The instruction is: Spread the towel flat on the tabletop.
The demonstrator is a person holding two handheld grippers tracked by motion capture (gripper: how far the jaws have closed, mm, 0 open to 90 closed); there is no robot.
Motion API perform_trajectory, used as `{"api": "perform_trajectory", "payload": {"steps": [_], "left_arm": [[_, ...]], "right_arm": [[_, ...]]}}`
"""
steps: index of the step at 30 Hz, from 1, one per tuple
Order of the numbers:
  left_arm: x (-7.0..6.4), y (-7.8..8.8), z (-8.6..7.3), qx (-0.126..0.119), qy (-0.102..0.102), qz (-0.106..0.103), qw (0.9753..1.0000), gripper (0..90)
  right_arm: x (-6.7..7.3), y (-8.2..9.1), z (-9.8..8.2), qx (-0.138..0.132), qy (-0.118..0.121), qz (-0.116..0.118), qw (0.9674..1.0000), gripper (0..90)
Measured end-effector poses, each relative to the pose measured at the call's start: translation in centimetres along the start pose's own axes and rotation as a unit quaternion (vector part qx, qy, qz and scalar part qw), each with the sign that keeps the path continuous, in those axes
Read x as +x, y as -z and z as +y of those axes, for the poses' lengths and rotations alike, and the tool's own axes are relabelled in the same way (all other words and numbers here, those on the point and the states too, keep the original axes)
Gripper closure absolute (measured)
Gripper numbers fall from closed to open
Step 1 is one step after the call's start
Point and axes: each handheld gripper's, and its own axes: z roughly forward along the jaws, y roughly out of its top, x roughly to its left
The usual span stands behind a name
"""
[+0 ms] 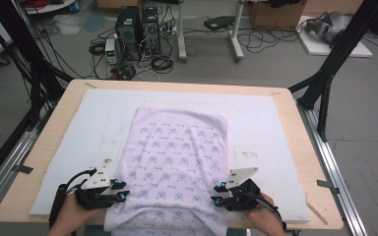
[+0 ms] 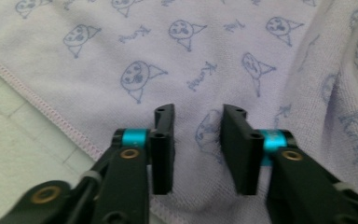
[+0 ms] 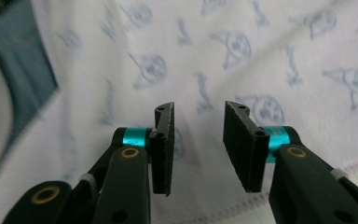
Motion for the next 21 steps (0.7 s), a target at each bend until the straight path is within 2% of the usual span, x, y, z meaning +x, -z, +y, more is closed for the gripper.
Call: {"api": "perform_trajectory", "payload": {"steps": [2,3,4,6,7,9,12,14,16,18,21], "left_arm": [[-0.1,-0.1,0.1,0.001,-0.007,0.001,1.0000,84.9],[-0.1,-0.1,0.3,0.002,-0.008,0.003,1.0000,86.5],[0.0,0.0,0.5,0.001,-0.012,0.009,0.9999,87.1],[0.4,0.2,0.9,-0.013,-0.007,0.020,0.9997,87.5],[0.8,0.2,1.2,-0.018,-0.004,0.023,0.9996,87.4],[1.6,0.2,2.0,-0.025,0.000,0.037,0.9990,87.4],[2.9,-0.5,3.1,-0.030,0.009,0.047,0.9984,87.1],[3.6,-1.2,3.3,-0.022,0.013,0.056,0.9981,87.1],[4.0,-2.0,3.1,-0.005,0.017,0.054,0.9984,86.7],[4.3,-2.1,3.1,-0.001,0.018,0.061,0.9980,83.0],[4.7,-1.3,3.1,-0.011,0.029,0.062,0.9976,71.8]], "right_arm": [[-0.1,-0.2,-0.1,-0.009,-0.002,0.004,0.9999,82.7],[-0.2,-0.1,-0.1,-0.007,0.003,0.005,1.0000,87.8],[-0.3,-0.1,0.1,-0.003,0.005,0.006,1.0000,88.4],[-0.6,0.3,0.6,-0.006,0.013,-0.021,0.9997,88.6],[-1.1,0.7,0.9,-0.015,0.007,-0.025,0.9995,88.6],[-1.9,1.2,1.7,-0.011,0.009,-0.051,0.9986,88.7],[-3.7,1.4,2.9,-0.016,0.001,-0.069,0.9975,88.7],[-5.0,1.0,3.2,-0.014,-0.012,-0.066,0.9976,88.7],[-5.8,0.1,3.0,0.002,-0.025,-0.061,0.9978,88.4],[-6.1,-0.6,2.8,0.012,-0.034,-0.054,0.9979,87.4],[-6.0,0.0,2.7,-0.008,-0.039,-0.060,0.9974,79.5]]}}
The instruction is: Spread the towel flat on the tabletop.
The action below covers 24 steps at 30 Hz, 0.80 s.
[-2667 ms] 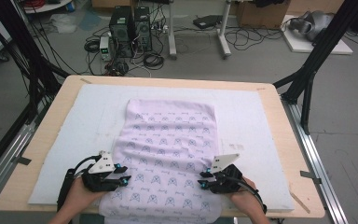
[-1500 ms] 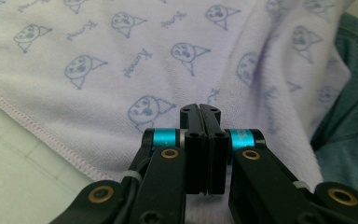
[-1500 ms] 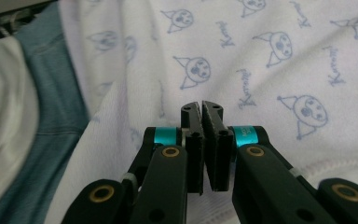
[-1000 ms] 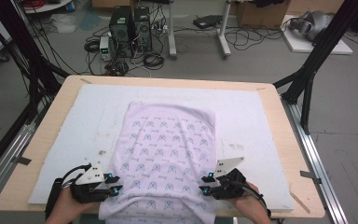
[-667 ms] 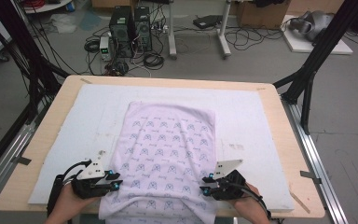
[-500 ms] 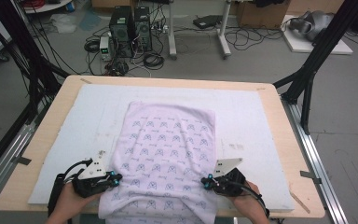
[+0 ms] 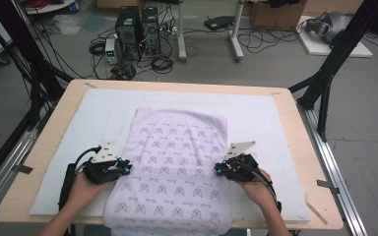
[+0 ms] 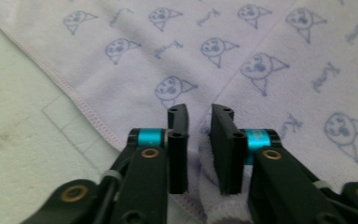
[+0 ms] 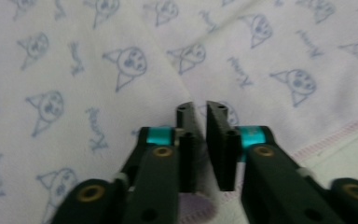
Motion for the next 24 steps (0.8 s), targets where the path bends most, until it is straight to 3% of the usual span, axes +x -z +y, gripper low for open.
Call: {"api": "perform_trajectory", "payload": {"steps": [8,11,14,22,24], "left_arm": [[-0.6,3.5,1.0,-0.029,-0.020,-0.001,0.9994,63.7],[-0.8,4.4,1.3,-0.035,-0.018,-0.012,0.9991,61.9],[-2.0,4.6,1.0,-0.036,-0.028,-0.031,0.9985,59.1],[-4.7,3.9,-1.3,-0.018,-0.046,-0.078,0.9957,52.1],[-5.0,3.5,-2.0,-0.003,-0.052,-0.084,0.9951,52.2]], "right_arm": [[1.8,3.4,0.0,-0.056,0.010,0.011,0.9983,68.2],[2.8,4.0,0.1,-0.061,0.015,0.022,0.9978,64.9],[4.1,4.1,0.0,-0.068,0.023,0.033,0.9968,62.0],[7.0,2.8,-1.6,-0.039,0.045,0.059,0.9965,58.7],[7.3,2.4,-2.1,-0.033,0.044,0.063,0.9965,58.2]]}}
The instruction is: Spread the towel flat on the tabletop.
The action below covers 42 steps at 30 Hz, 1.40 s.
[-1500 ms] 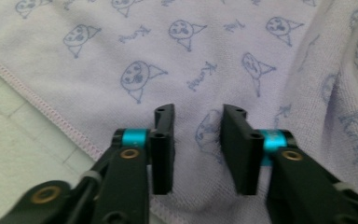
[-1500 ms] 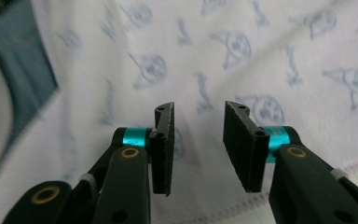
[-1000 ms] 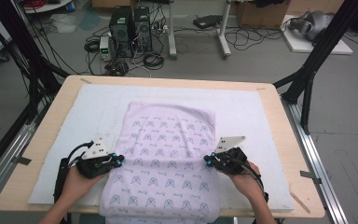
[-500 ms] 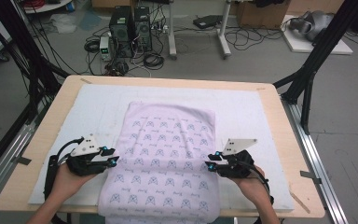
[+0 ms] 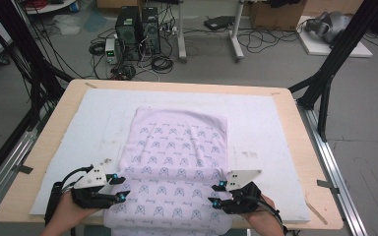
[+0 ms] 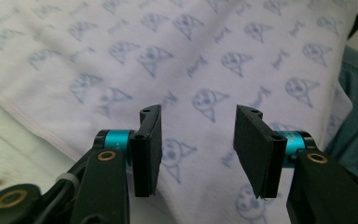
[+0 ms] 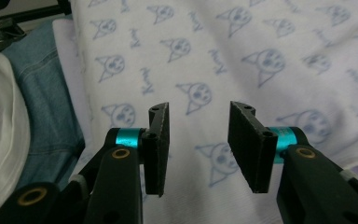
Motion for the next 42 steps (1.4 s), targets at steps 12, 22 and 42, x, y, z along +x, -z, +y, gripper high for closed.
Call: {"api": "perform_trajectory", "payload": {"steps": [12,22,42], "left_arm": [[0.0,-1.1,-1.3,0.035,-0.005,-0.004,0.9994,58.1],[-1.9,-0.2,-1.5,0.028,-0.016,-0.017,0.9993,85.7],[-1.6,-0.7,-1.1,0.016,-0.017,-0.005,0.9997,61.0]], "right_arm": [[0.5,-1.5,-1.7,0.026,0.001,0.010,0.9996,57.7],[1.0,-0.8,-2.3,0.010,0.004,0.036,0.9993,88.0],[-1.2,0.1,-0.3,0.004,0.000,0.017,0.9999,64.5]]}}
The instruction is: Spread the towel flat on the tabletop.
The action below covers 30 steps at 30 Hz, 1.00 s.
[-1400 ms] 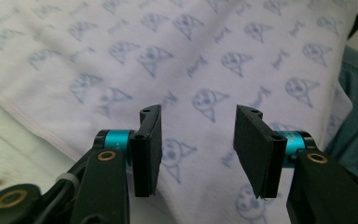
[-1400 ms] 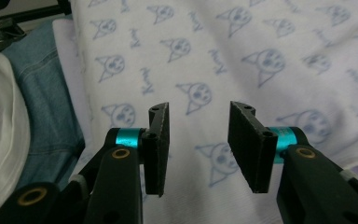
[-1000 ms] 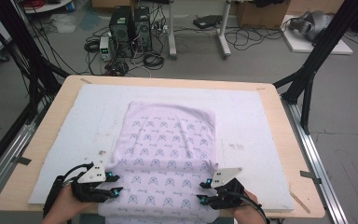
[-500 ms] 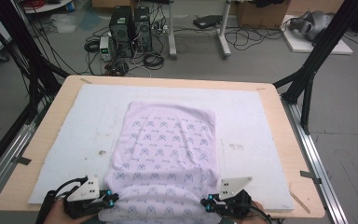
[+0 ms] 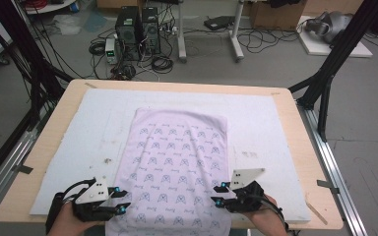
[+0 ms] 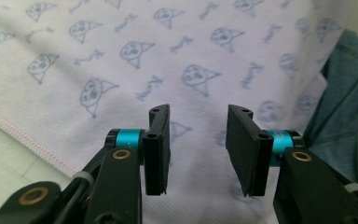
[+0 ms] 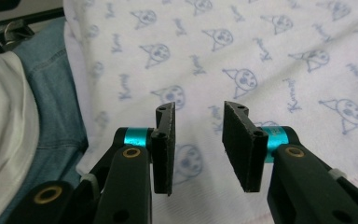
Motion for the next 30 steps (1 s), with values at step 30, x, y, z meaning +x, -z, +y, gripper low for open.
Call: {"api": "perform_trajectory", "payload": {"steps": [30], "left_arm": [[10.6,-4.7,4.1,0.046,0.083,0.050,0.9942,62.6]], "right_arm": [[-12.3,-3.9,3.0,0.071,-0.058,-0.050,0.9946,86.9]]}}
